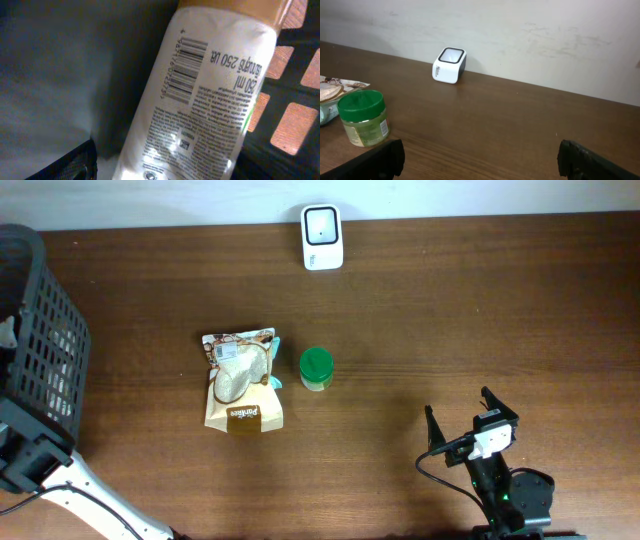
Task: Scan the item barcode
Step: 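Reach into the basket and grasp the white tube with left gripper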
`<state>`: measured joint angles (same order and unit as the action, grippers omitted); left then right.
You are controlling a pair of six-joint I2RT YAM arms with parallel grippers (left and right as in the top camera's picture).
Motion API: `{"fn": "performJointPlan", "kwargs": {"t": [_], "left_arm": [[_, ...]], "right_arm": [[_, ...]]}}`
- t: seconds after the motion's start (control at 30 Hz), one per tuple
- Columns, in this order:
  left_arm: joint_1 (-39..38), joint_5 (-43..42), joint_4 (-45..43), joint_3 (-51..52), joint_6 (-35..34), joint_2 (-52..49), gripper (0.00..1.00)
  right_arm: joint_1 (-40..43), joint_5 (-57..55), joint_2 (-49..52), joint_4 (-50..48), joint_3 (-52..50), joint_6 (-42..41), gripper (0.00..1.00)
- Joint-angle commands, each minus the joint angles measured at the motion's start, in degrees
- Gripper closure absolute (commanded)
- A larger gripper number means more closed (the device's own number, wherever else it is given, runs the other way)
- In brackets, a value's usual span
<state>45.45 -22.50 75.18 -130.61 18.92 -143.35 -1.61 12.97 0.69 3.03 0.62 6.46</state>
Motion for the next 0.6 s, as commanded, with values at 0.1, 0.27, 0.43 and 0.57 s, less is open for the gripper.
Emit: {"fn": "performJointPlan", "kwargs": {"t": [0.1, 0.27, 0.43, 0.57], "left_arm": [[0.0, -0.2, -2.1, 0.6, 1.3, -1.1, 0.24], [0.0, 1.5, -2.2, 1.2, 1.3, -1.1, 0.66], [0.1, 1.5, -2.0, 1.2, 1.3, -1.0, 0.89], [0.1, 1.5, 0.8, -0.2, 1.3, -0.2, 0.94]], "right_arm": [[-0.3, -0.1, -0.3, 0.2, -0.3, 0.1, 0.02], [-0.3, -0.1, -0.3, 0.2, -0.3, 0.1, 0.02], [-0.3, -0.1, -0.3, 0.3, -0.3, 0.1, 0.02], [-0.3, -0.1, -0.3, 0.3, -0.3, 0.1, 0.02]]}}
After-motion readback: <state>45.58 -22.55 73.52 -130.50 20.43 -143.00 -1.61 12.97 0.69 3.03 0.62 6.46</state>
